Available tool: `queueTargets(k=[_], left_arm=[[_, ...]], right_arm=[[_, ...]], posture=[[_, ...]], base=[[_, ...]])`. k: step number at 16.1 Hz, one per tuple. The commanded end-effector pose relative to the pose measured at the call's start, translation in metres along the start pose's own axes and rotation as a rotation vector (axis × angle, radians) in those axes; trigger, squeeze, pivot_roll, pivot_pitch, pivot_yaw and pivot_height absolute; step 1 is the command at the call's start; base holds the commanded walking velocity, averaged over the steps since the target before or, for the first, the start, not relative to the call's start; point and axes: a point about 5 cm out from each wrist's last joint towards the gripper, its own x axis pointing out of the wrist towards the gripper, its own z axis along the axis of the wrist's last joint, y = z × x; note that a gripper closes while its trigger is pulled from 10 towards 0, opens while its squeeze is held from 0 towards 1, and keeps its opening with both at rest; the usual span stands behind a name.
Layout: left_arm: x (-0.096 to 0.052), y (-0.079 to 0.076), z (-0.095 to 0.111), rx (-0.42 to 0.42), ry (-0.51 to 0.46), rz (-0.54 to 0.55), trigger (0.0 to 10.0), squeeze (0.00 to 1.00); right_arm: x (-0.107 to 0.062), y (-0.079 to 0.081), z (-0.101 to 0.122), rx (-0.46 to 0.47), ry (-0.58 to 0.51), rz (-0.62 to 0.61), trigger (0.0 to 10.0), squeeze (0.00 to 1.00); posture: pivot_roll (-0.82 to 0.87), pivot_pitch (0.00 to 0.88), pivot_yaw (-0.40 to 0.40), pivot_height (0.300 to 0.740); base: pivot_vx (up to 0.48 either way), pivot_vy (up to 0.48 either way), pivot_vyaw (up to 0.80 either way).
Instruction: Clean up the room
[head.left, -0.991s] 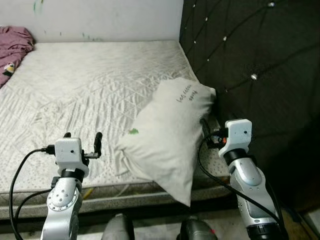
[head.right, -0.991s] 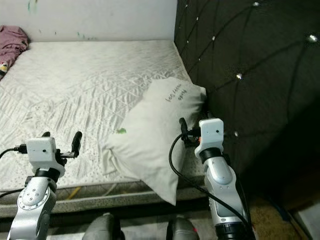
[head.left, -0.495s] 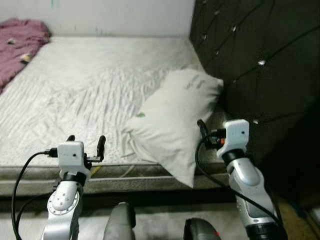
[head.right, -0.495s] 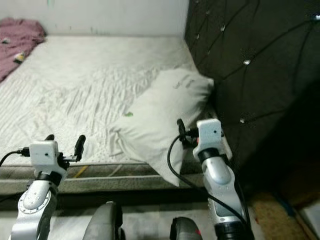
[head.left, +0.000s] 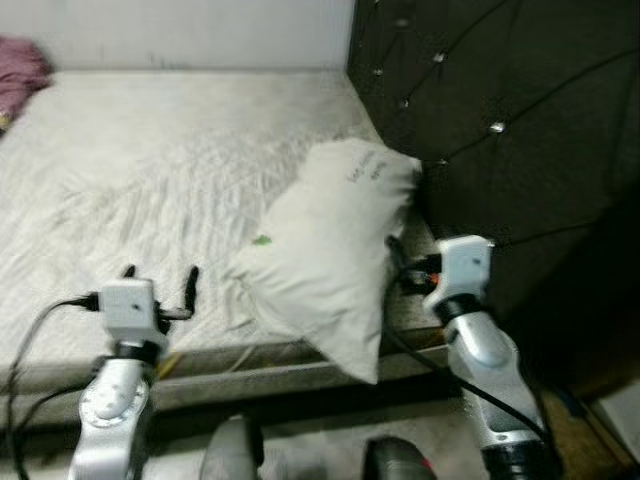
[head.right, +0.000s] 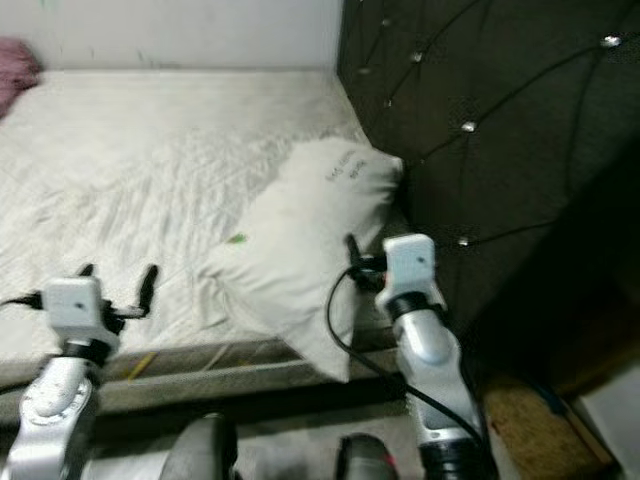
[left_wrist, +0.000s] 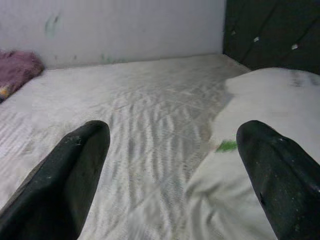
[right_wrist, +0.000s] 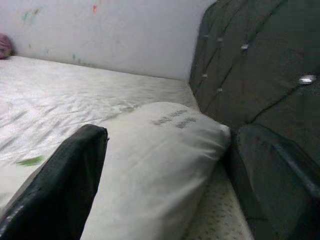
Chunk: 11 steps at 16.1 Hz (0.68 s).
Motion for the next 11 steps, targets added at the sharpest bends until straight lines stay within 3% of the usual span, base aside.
queueTargets(k=[1, 7, 11], left_arm=[[0.003, -0.008, 0.002, -0.021, -0.011, -0.027, 10.0, 0.0], [0.009, 0.003, 0.007, 0.003, -0.02, 0.014, 10.0, 0.0], [0.013, 0.005, 0.01, 0.018, -0.022, 0.072, 10.0, 0.0]], right_arm=[[0.001, -0.008, -0.001, -0.007, 0.007, -0.02, 10.0, 0.0], [0.014, 0.0, 0.007, 0.008, -0.032, -0.004, 10.0, 0.0], [0.013, -0.003, 0.011, -0.002, -0.039, 0.013, 10.0, 0.0]], posture=[[-0.02, 0.0, -0.016, 0.661], [0.0, 0.0, -0.002, 0.661], [-0.01, 0.0, -0.009, 0.661]], base=[[0.409, 0.0, 0.0], [0.368, 0.0, 0.0], [0.0, 0.0, 0.0]])
